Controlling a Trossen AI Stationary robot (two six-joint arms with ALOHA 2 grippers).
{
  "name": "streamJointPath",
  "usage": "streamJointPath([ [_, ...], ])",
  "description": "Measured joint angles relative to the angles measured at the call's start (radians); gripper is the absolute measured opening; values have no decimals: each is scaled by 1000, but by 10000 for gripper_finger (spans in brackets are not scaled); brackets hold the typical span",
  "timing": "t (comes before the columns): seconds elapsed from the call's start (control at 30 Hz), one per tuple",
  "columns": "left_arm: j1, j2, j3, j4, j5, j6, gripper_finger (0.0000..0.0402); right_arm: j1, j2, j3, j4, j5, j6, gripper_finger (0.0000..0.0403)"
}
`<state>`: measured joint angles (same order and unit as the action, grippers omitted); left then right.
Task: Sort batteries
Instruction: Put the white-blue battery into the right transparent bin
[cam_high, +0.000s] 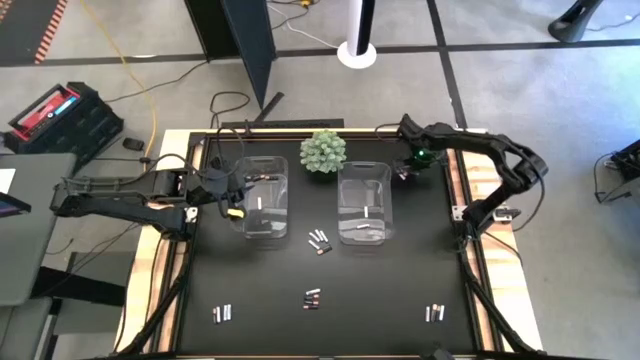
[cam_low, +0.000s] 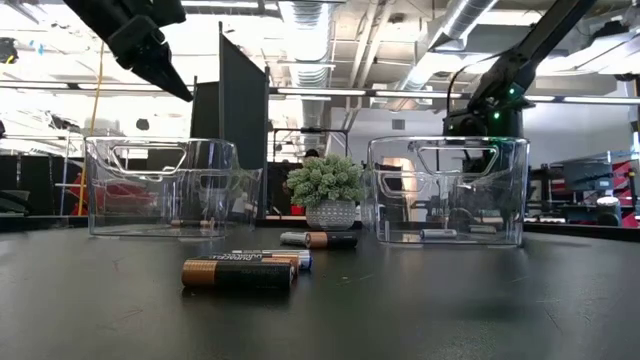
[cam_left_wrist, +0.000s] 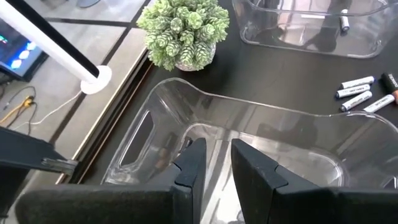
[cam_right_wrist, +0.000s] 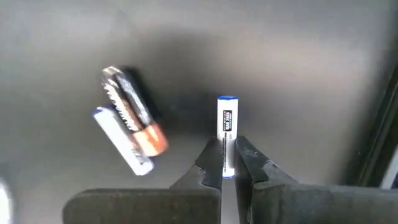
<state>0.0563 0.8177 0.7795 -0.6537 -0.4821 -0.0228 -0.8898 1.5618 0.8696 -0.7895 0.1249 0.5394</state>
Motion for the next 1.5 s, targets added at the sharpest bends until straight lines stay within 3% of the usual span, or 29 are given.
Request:
streamJointPath([
  [0.5, 0, 0, 0, 36, 14, 1, 73, 53, -330, 3, -154, 5, -13, 23],
  [0.9, 0, 0, 0, 38, 14, 16, 73, 306, -531, 67, -173, 4, 43, 23],
  [1.1, 0, 0, 0, 40, 14, 19, 73, 430, -466, 225, -135, 4, -16, 23],
  [1.5, 0, 0, 0, 40, 14, 18, 73, 567, -100, 478, -184, 3, -300, 24],
])
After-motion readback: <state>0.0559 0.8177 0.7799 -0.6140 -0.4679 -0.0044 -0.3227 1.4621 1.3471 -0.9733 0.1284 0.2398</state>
